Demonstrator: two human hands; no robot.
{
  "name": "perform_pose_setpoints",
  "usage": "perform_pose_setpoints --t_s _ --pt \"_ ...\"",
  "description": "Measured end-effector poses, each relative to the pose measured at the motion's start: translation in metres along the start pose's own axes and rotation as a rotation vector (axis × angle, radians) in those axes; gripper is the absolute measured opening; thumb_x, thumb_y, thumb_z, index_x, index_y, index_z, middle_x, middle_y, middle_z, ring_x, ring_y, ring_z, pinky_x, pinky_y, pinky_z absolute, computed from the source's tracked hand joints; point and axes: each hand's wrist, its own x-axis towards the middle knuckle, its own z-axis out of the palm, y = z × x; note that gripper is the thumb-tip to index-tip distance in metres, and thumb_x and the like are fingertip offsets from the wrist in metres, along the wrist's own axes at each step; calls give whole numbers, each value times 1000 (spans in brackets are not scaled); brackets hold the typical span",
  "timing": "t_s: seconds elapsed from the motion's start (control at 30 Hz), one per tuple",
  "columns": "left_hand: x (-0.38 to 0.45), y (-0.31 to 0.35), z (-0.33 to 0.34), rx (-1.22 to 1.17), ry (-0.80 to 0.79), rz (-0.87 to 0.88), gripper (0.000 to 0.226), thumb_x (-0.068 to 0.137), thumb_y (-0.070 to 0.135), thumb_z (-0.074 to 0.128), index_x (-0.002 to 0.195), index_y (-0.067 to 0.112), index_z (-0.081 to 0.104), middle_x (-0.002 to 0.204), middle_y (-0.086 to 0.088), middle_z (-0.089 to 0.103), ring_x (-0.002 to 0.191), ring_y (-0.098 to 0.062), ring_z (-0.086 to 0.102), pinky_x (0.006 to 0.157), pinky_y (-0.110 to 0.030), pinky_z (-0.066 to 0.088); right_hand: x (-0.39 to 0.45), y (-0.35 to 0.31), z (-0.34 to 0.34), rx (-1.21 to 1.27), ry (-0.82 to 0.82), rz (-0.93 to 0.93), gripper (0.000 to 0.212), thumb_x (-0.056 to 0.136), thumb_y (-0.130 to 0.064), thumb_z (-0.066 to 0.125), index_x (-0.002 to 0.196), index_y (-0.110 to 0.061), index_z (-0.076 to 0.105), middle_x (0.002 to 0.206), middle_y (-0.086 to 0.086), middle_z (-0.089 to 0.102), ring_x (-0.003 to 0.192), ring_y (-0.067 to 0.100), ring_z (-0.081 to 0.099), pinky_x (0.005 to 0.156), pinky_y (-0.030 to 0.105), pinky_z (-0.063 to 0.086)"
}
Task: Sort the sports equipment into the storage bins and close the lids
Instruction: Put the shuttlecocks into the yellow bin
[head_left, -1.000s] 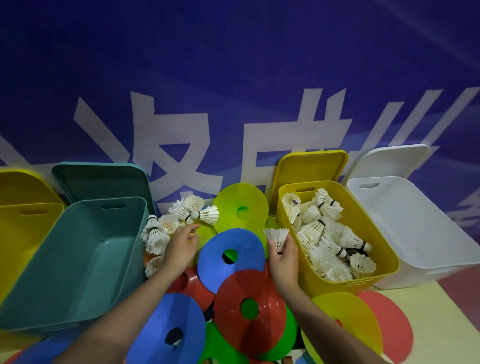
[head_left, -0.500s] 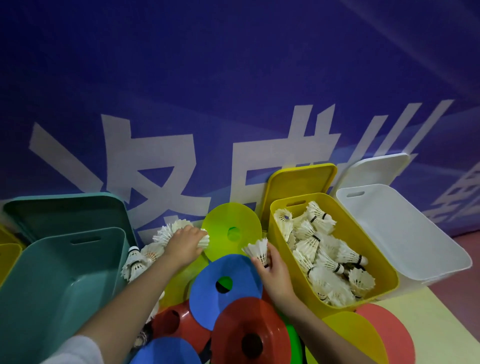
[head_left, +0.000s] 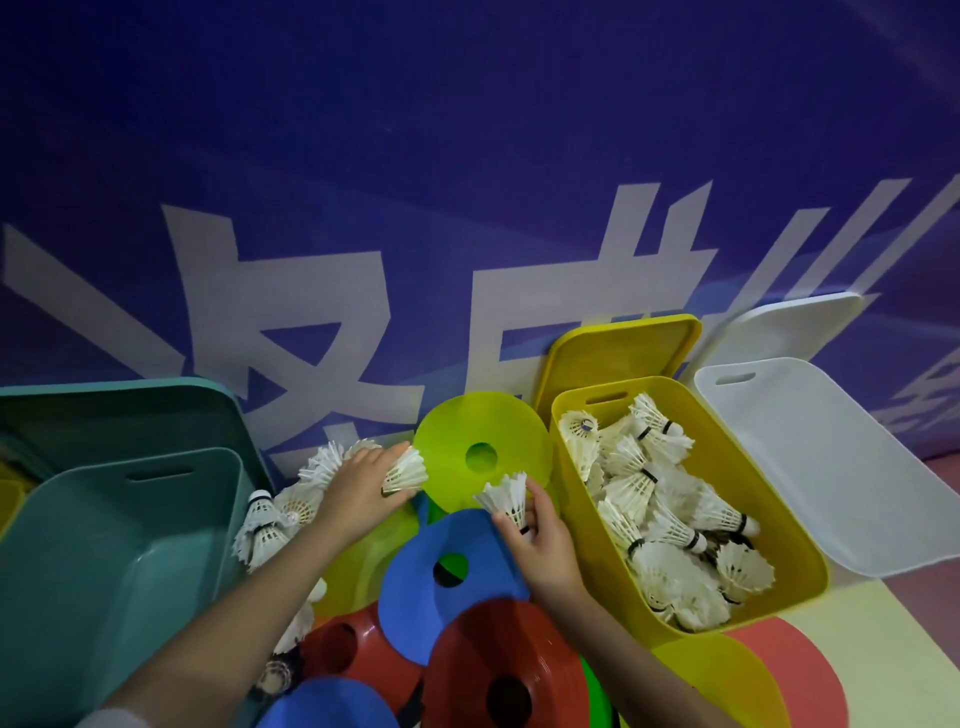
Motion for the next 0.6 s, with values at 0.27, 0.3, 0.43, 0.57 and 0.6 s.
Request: perform_pose_setpoints --t_s 0.27,0.3,0.43,0.57,0.6 --pt "-34 53 -31 -464 235 -205 67 81 41 71 139 22 44 130 1 54 117 -15 51 96 -30 43 -13 -19 -26 -56 -47 -174 58 87 -29 68 139 -24 43 129 -17 53 113 -10 49 91 2 36" --pt "-38 64 -34 -477 265 -200 65 81 39 72 138 21 45 127 2 54 115 -13 50 95 -28 42 -16 -20 -32 -59 -28 -189 57 87 -26 68 139 -23 44 128 -17 52 113 -11 47 88 -1 33" --pt "-49 114 -37 -504 328 -155 57 82 32 72 133 20 49 117 6 51 106 -5 48 89 -18 35 -28 -22 -64 -102 5 -235 58 87 -29 67 140 -24 43 134 -17 48 122 -5 44 96 3 31" --pt "-47 165 -21 -534 283 -127 57 81 30 74 131 14 52 116 1 55 105 -12 54 88 -22 42 -34 -13 -113 -105 40 -218 61 88 -34 65 142 -20 41 136 -11 49 124 4 46 104 24 39" --pt "-46 174 -17 -556 258 -120 57 80 30 75 130 14 53 113 2 56 103 -12 56 88 -26 46 -33 -10 -124 -112 48 -215 61 88 -37 64 143 -20 41 139 -10 49 126 6 45 106 30 40"
